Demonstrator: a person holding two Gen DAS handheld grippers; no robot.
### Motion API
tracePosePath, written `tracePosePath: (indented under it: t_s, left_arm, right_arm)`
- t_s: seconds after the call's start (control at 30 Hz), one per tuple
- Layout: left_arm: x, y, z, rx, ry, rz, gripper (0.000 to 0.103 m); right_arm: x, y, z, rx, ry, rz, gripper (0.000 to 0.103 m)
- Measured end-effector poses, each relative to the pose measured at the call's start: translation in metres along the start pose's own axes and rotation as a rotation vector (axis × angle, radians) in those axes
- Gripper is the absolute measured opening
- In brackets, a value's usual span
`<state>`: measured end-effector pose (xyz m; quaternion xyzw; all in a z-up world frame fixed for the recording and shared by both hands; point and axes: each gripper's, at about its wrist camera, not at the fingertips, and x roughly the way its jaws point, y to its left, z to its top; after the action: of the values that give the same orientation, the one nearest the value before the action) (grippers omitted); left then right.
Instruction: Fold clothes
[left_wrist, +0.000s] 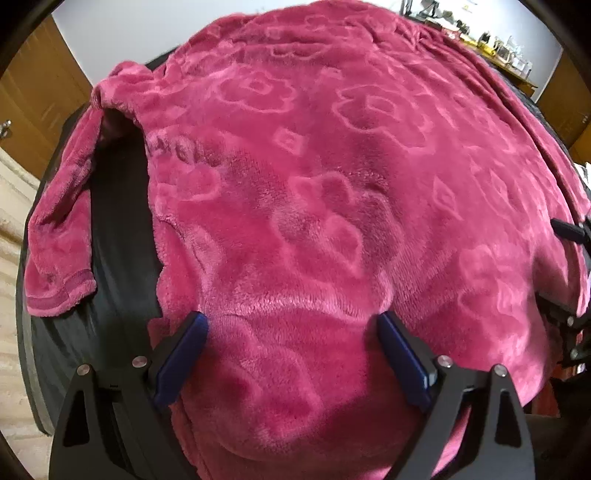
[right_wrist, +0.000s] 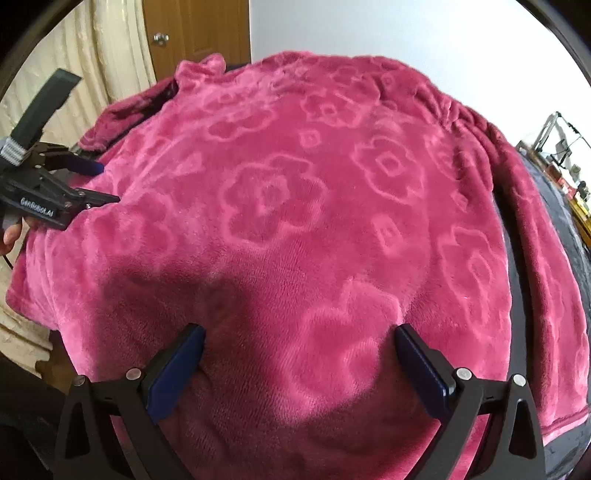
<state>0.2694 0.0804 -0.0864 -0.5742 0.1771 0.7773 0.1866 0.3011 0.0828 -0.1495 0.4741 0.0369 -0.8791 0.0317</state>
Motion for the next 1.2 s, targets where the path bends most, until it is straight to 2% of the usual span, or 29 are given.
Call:
tracePosePath:
  t_s: [0.1,0.17,0.37,0.53,0.7,0.87,1.03,1.2]
  left_arm:
    - [-0.002,0.008,0.023,-0.037,0.031,-0.059,0.094]
    - [-0.008,0.014,0.039,-0.069,0.022,-0.104,0.094]
    - [-0.014,0.027,0.106,-0.076,-0.021,-0.098,0.095]
    - [-0.005,0.035,0.181,-0.056,-0.068,-0.165,0.095]
    - [0.017,0.013,0.26,-0.01,-0.119,-0.222,0.095]
    - [0.04,0.0,0.334,-0.027,-0.149,-0.273,0.095]
    - [0.072,-0.02,0.388,-0.01,-0.155,-0.255,0.095]
    - [0.11,-0.029,0.41,-0.023,-0.097,-0.192,0.095]
  right_arm:
    - [0.002,0.001,-0.007,0.008,-0.05,0.007,0.103]
    - [0.008,0.003,-0.001,0.011,-0.038,0.012,0.103]
    - [0.023,0.009,0.01,0.016,0.051,0.009,0.103]
    - [0.023,0.006,0.014,0.052,0.128,-0.019,0.103]
    - [0.027,0.007,0.019,0.086,0.157,-0.036,0.103]
    - [0.026,0.006,0.019,0.13,0.177,-0.055,0.103]
    - [0.028,0.006,0.021,0.173,0.192,-0.075,0.103]
    - [0.032,0.005,0.027,0.198,0.212,-0.083,0.103]
